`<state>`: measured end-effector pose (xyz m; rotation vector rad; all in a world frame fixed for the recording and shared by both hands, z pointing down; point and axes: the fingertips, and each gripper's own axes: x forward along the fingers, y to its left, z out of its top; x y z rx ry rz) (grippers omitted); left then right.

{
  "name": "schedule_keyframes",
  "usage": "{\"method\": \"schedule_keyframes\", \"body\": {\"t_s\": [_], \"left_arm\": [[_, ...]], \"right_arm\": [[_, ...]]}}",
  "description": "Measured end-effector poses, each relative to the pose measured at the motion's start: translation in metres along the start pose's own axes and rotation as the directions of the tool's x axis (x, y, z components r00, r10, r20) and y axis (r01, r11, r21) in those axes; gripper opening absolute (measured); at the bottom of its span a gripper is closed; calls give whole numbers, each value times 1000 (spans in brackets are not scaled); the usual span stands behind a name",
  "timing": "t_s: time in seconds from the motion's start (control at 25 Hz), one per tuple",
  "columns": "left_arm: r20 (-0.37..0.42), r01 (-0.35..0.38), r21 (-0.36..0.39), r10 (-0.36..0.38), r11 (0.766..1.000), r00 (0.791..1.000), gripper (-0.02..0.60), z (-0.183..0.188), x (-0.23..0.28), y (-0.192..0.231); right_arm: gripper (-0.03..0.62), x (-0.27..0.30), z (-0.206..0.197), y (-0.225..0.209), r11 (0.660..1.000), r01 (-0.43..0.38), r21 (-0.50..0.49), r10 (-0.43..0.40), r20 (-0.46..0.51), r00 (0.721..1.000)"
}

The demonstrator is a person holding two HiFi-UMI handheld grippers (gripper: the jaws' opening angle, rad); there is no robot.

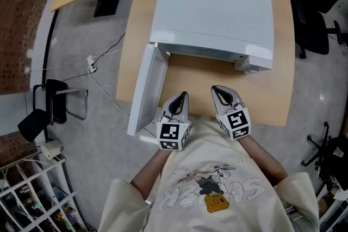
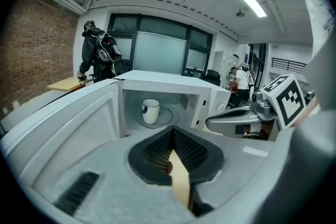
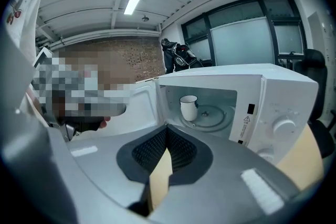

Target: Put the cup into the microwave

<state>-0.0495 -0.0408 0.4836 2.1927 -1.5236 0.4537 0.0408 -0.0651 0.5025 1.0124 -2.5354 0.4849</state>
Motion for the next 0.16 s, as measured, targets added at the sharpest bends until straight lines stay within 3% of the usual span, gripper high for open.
{"method": "schedule_keyframes", "body": {"t_s": [0.16], "left_arm": [[-2,13,13,-13,1000,1000,5,-1,1,-6]], "right_arm": [[5,-1,-4,-1,1000,3,-6,-3,-12,1000]]}}
